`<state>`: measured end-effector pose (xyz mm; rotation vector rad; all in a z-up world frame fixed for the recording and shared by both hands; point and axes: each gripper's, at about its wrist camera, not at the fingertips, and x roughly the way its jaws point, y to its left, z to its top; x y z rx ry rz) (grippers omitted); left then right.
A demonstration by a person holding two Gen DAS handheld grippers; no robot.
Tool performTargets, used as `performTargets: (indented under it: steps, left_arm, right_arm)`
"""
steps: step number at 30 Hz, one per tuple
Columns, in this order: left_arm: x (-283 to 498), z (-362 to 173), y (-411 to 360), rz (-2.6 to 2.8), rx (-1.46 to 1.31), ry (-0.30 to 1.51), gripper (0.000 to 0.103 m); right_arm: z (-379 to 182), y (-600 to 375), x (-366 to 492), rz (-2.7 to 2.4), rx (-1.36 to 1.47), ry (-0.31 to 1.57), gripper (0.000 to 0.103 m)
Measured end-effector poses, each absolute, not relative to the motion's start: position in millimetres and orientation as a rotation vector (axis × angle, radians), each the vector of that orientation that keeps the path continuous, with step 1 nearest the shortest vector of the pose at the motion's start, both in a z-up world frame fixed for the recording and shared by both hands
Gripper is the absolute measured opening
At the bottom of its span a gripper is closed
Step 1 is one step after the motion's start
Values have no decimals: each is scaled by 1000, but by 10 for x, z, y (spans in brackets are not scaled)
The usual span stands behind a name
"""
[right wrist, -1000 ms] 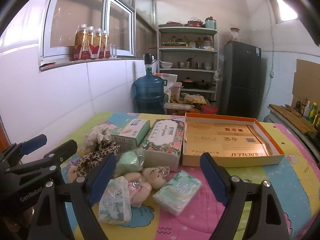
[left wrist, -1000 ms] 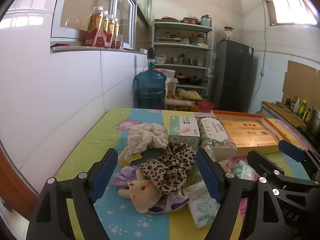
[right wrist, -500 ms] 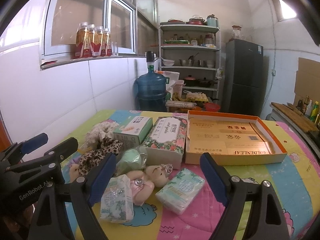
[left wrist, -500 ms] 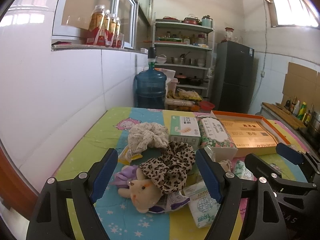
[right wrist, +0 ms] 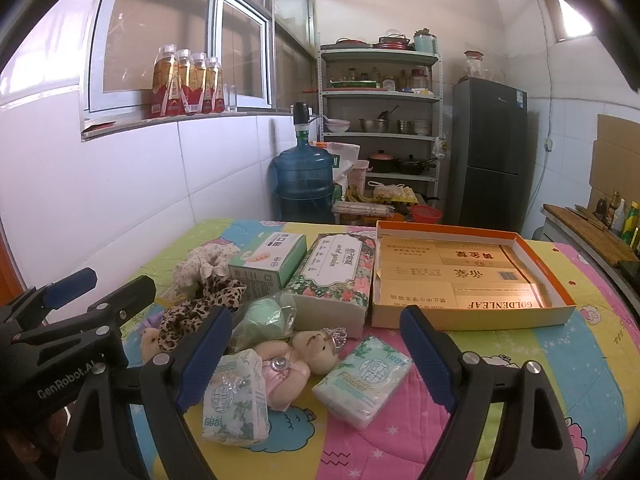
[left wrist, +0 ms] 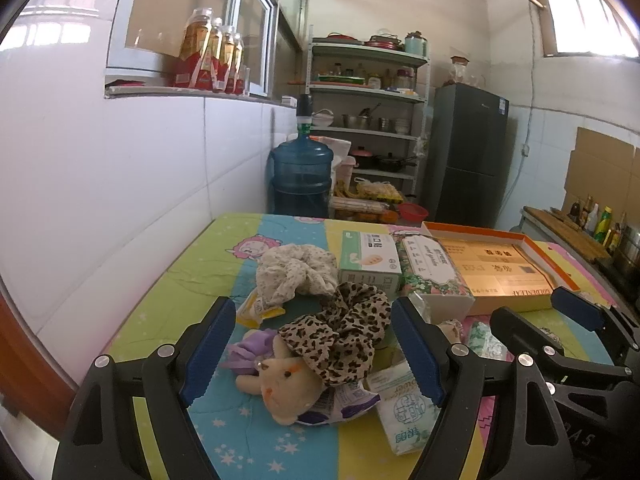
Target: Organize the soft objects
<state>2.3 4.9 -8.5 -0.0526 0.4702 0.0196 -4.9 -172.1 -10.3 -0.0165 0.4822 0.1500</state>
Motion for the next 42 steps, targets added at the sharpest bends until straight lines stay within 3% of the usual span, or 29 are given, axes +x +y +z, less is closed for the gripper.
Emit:
performTargets:
  steps: [42]
  left_arm:
    - [30,-147,67,15,-71,480,81]
  right_arm:
    - [-152,-1790,-3,156,-2,503,86]
